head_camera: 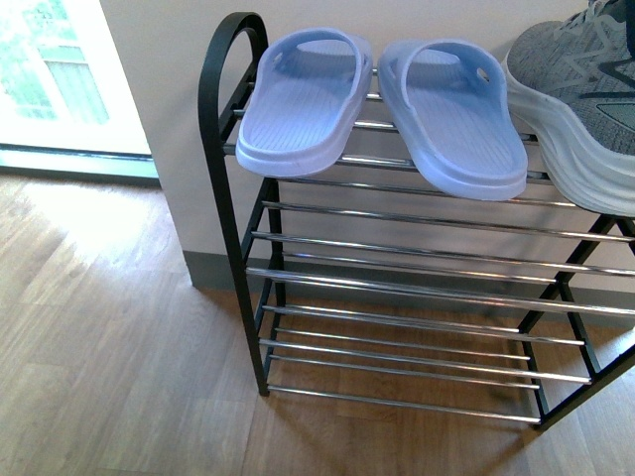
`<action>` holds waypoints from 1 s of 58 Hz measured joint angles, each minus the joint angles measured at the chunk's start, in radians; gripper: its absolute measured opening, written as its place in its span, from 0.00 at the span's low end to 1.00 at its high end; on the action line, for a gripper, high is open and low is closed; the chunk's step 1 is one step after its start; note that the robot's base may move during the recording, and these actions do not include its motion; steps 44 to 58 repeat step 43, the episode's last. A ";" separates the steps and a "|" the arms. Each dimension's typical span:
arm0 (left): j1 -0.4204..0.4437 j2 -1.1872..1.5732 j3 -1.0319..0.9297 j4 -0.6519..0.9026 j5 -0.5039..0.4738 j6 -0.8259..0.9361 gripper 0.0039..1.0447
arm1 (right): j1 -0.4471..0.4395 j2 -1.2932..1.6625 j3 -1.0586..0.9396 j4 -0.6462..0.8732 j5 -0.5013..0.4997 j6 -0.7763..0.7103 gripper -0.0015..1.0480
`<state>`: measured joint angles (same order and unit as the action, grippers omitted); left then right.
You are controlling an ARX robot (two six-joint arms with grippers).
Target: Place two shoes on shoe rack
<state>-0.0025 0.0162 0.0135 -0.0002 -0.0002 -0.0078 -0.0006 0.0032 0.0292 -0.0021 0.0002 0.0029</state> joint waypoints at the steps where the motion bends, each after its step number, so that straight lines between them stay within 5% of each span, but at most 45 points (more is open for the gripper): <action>1: 0.000 0.000 0.000 0.000 0.000 0.000 0.57 | 0.000 0.000 0.000 0.000 0.000 0.000 0.91; 10: 0.000 0.000 0.000 0.000 0.000 0.001 0.93 | 0.000 0.000 0.000 0.000 0.000 0.000 0.91; 58: 0.000 0.000 0.000 0.000 0.000 0.003 0.91 | 0.000 0.000 0.000 0.000 0.000 0.000 0.91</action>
